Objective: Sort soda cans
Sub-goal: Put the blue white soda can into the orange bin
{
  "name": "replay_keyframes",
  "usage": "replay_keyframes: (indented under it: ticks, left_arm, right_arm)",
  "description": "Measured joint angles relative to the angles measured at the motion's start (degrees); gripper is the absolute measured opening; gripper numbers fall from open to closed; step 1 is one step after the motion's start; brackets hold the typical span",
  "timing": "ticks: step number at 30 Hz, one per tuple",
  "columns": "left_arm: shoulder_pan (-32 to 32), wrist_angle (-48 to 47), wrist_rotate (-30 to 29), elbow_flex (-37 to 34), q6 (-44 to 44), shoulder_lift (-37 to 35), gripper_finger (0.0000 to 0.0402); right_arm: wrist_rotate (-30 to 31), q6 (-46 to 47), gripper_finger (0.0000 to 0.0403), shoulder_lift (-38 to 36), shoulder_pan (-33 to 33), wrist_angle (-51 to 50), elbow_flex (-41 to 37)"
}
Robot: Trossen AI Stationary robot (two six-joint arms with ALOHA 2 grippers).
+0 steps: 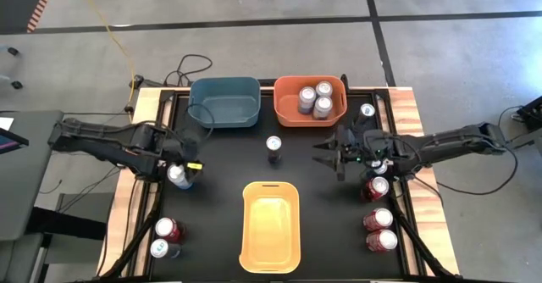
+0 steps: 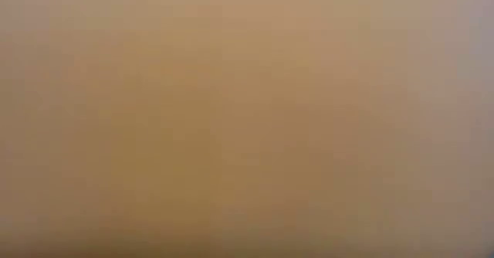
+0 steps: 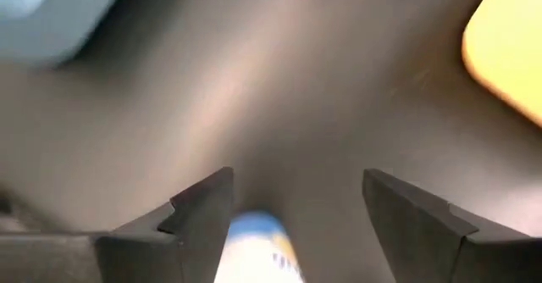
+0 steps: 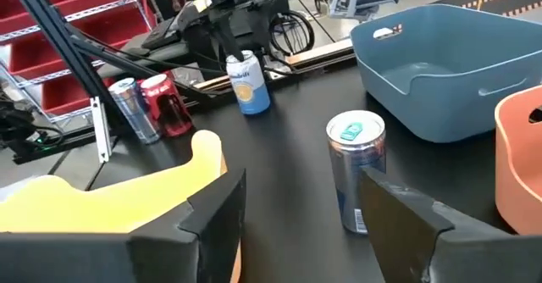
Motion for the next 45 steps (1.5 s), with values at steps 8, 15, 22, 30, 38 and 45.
replay_keyframes:
  ticks: [8,15,22,30,38,45]
  left_arm:
    - [-0.9,-7.1,1.9,0.0,-4.3,0.0,0.0330]
    - [-0.9,-13.8,2.3,0.0,-6.9,0.1,0.0384]
    - [-0.9,-15.3,5.7,0.0,-6.9,0.1,0.0395]
    - [-3.1,-17.0,6.5,-2.4,-10.4,0.1,0.0396]
    - [-5.2,-15.3,7.3,-4.8,-11.8,0.5,0.0382]
    - [-5.6,-14.5,9.5,-4.8,-12.5,0.6,0.0332]
  right_arm:
    - [0.1,-0.4,0.0284,3.6,0.0,2.5,-0.1]
    - [0.1,0.9,0.0320,9.6,0.0,5.0,-0.1]
    - [0.1,1.5,0.0354,15.1,-0.1,8.5,-0.1]
    - [0.2,1.9,0.0366,15.7,-0.2,11.3,-0.1]
    - [0.2,1.3,0.0366,15.7,-0.5,13.8,0.0]
    - [0.2,2.1,0.0366,15.7,-0.5,13.8,0.0]
